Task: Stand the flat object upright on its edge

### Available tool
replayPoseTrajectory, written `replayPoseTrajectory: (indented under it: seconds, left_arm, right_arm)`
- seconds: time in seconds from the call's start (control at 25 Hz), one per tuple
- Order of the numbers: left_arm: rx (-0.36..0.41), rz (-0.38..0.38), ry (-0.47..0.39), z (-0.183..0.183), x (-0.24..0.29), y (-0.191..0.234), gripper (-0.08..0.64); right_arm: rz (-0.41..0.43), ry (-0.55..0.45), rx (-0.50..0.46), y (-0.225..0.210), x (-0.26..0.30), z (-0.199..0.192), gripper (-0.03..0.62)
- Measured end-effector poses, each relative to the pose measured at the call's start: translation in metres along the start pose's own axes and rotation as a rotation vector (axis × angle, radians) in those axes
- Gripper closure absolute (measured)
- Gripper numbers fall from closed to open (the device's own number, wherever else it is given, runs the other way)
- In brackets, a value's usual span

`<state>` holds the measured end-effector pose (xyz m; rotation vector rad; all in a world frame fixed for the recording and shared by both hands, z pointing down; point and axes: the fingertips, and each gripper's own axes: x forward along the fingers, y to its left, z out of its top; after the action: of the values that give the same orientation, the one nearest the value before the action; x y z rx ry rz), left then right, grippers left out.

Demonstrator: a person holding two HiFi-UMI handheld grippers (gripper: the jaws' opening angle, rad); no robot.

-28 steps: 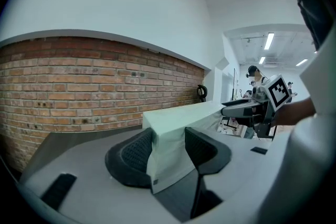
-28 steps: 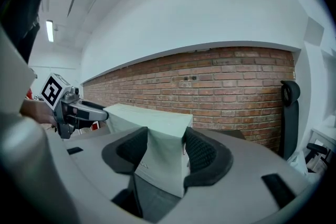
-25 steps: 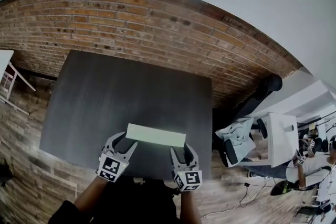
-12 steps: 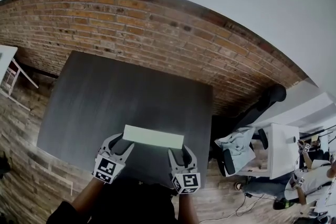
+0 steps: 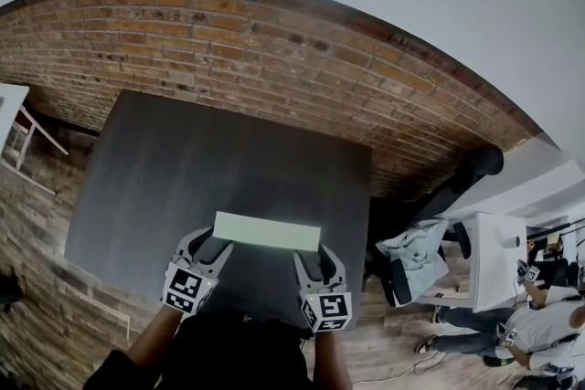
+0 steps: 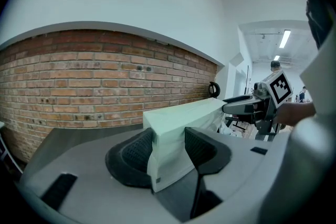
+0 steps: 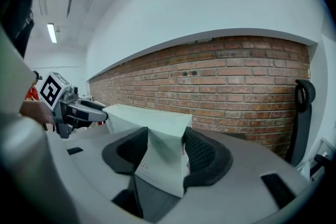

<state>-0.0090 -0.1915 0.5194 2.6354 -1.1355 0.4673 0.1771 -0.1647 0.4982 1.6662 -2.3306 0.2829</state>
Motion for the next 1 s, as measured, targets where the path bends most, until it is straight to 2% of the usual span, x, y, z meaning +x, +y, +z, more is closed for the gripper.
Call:
replayPoseTrajectory:
  seconds: [0.4, 1.0]
  left_arm:
    - [-0.012, 0.000, 0.044, -0.002, 0.017, 0.004, 0.350]
    - [-0.014, -0.010, 0.016, 0.000, 0.026, 0.010, 0.348]
  right_arm:
    - [0.006, 0.033, 0.026, -0.011, 0.013, -0.010, 0.359]
    - [0.004, 0.020, 0.049, -0.016, 0.021, -0.012, 0.362]
